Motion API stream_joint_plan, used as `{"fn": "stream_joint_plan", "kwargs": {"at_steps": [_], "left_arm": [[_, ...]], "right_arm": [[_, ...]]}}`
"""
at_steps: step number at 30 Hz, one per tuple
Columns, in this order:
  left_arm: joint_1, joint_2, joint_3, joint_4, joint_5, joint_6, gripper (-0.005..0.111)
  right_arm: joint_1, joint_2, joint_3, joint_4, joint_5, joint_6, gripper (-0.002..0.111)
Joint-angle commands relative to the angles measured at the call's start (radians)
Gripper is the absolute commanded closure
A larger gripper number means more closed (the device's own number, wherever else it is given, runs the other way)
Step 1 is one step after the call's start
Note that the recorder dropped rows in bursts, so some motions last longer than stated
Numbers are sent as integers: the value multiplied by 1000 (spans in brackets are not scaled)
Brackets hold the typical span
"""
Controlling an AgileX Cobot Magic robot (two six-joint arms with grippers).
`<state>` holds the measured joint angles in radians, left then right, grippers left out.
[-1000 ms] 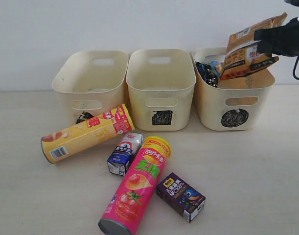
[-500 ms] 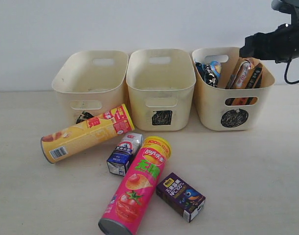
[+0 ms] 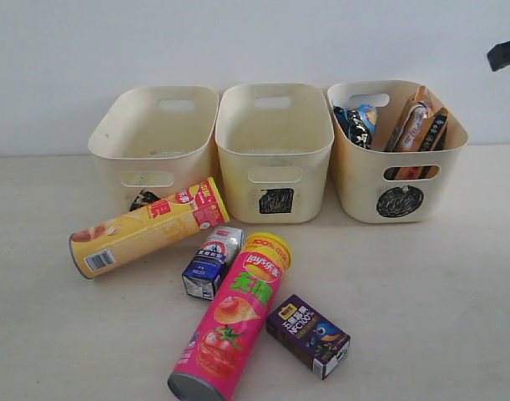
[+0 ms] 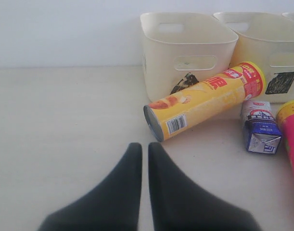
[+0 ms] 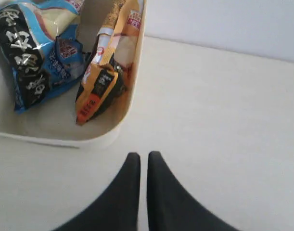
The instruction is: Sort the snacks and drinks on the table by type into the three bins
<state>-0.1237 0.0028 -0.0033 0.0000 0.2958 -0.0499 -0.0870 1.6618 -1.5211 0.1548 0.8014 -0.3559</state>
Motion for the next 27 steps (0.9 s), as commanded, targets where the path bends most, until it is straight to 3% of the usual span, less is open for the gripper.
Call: {"fn": "stream_joint_plan", "kwargs": {"at_steps": [1,6,12,27], "left_arm": [[3,-3,3,0,1,-8,103],[3,-3,3,0,1,-8,103],[3,-3,3,0,1,-8,103],[3,-3,3,0,1,-8,103]], "right_arm": [[-25,-107,23,-23,155,68,108],[-55,-236,183,-16,158,68,108],[-55,-445,391,2,11,100,108],[-54,-1064,941,139,-555,111,108]]}}
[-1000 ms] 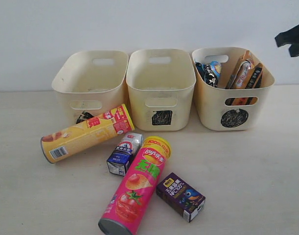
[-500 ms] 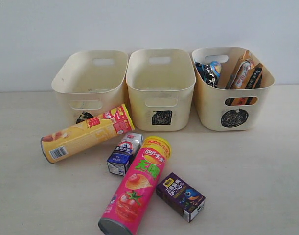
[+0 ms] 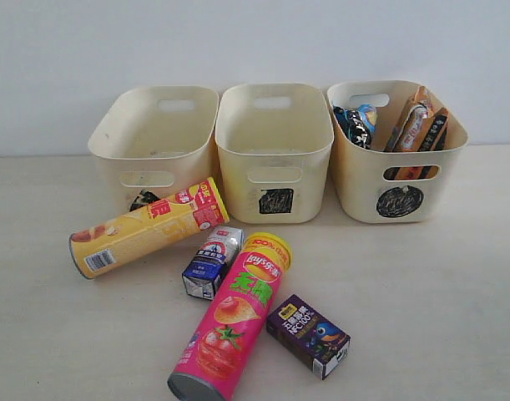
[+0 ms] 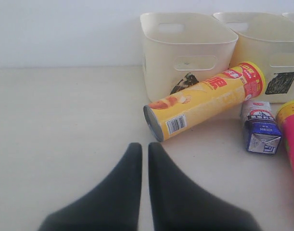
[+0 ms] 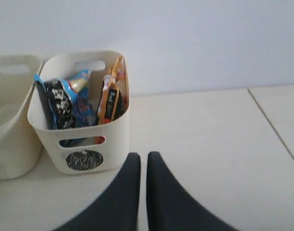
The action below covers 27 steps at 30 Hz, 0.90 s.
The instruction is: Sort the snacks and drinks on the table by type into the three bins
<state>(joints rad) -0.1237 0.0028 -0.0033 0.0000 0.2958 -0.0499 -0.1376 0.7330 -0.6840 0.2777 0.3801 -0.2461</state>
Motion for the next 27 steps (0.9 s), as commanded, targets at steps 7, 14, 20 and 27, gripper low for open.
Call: {"fn": "stream_joint_plan", "kwargs": {"at_steps": [7,14,20,27], "left_arm": [[3,-3,3,0,1,-8,103],[3,-3,3,0,1,-8,103],[3,-3,3,0,1,-8,103],[3,-3,3,0,1,-8,103]], "right_arm": [[-3,-356,234,53,-187,2,108],[-3,-495,271,74,-53,8,108],[-3,-524,271,75,-41,8,108],[-3,-524,292,73,-60,-123,108]]}}
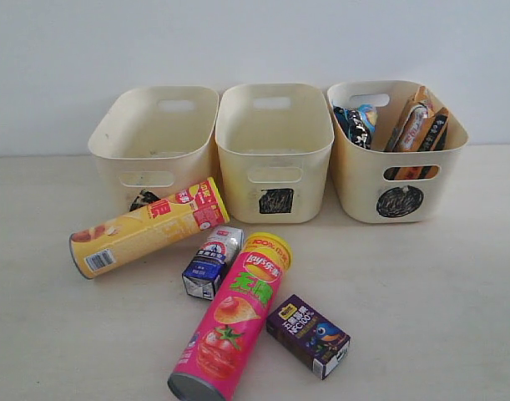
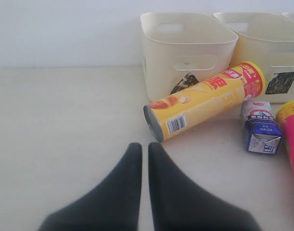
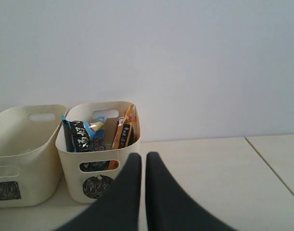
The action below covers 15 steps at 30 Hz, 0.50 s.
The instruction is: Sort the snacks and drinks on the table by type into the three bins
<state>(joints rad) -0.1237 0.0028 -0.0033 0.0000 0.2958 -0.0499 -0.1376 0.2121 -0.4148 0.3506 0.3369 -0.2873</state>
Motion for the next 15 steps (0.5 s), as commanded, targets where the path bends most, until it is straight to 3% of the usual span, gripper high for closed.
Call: {"fn": "stream_joint_plan", "kwargs": {"at_steps": [1,15], "left_arm": [[3,-3,3,0,1,-8,103],[3,-3,3,0,1,-8,103]], "right_arm": [[-3,-3,32,0,-21,-99,108],[-1,-186,265,10,-66,-139,108]]}}
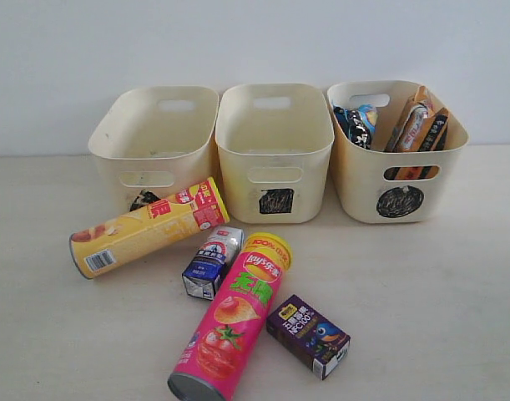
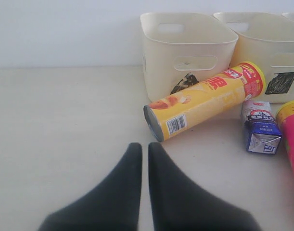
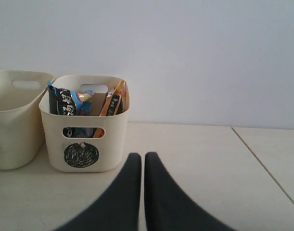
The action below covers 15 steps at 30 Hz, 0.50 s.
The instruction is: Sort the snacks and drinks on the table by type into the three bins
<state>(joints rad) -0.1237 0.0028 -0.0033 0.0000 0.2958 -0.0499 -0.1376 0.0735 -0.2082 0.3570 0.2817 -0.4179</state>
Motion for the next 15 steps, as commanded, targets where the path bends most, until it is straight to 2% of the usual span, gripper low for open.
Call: {"fn": "stream_joint_plan", "kwargs": {"at_steps": [1,12,15], "left_arm": [[3,-3,3,0,1,-8,103],[3,-3,3,0,1,-8,103],[3,-3,3,0,1,-8,103]], "right_arm": [[-1,-56,70,4,-11,-9,108],[-1,-63,112,1,-46,11,108],[-1,-63,131,-141,-53,191,108]]}}
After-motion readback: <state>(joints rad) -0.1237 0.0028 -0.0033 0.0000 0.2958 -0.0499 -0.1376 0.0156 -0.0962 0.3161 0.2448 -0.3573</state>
